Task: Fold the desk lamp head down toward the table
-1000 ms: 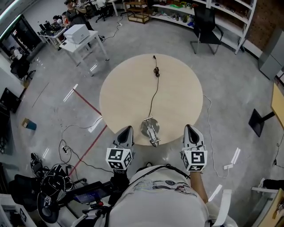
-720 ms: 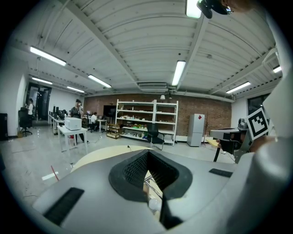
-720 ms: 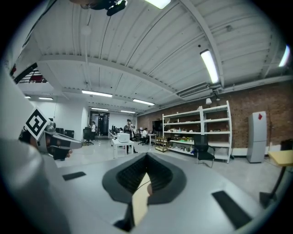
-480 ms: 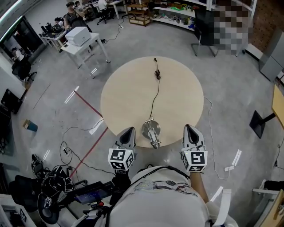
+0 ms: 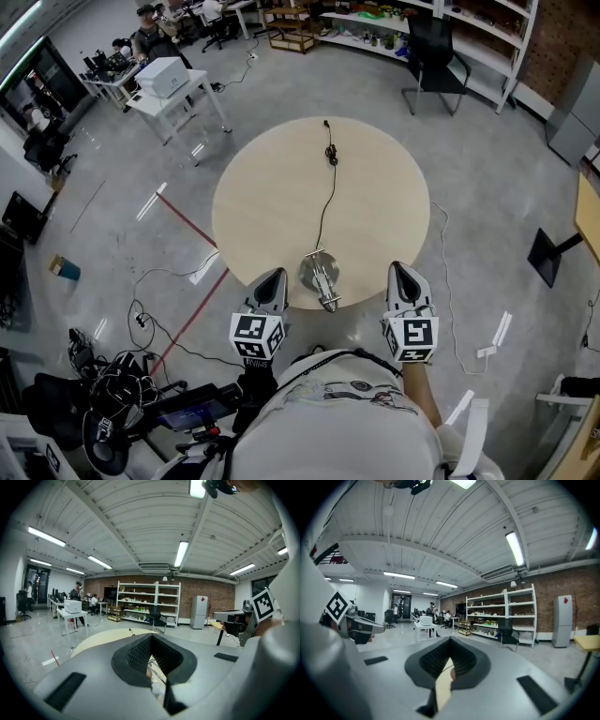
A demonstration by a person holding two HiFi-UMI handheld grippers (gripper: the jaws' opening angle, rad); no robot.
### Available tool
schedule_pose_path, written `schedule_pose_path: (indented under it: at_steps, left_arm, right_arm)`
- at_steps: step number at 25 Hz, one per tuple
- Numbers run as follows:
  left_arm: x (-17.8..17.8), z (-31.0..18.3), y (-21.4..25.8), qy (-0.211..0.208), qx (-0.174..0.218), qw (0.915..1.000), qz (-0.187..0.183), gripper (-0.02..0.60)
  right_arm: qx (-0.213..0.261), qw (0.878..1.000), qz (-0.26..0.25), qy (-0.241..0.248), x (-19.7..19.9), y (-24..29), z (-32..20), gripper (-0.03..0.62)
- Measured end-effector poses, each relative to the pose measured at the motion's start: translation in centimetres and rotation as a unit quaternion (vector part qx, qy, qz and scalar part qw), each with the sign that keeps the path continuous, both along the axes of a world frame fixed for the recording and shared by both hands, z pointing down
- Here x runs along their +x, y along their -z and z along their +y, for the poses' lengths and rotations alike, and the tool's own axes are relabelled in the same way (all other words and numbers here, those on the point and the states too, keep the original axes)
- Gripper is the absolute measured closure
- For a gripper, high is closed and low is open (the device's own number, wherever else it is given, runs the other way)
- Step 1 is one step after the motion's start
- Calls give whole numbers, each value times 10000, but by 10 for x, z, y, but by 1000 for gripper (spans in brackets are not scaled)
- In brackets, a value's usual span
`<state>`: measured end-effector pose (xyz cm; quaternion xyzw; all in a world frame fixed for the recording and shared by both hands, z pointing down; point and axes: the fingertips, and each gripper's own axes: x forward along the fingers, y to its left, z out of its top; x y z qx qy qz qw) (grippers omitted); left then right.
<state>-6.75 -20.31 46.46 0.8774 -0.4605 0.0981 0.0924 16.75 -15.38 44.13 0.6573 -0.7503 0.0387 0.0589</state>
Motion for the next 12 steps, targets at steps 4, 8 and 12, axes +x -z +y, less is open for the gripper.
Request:
schedule_pose_path:
  at_steps: [4,8,12]
  left_arm:
    - [0,2,-2,0,-18,10000,-9,580]
    - [-2,2,-1,0,-26,10000,-3,580]
    - [-4,2,-2,6,-33,10000,6,580]
  right_arm:
    - [-16,10000,-7,6,-1,-1,1,591]
    - [-10,10000,-1,1,-2,0,1,591]
    - [-25,10000,7,-7,-4,-2,1,591]
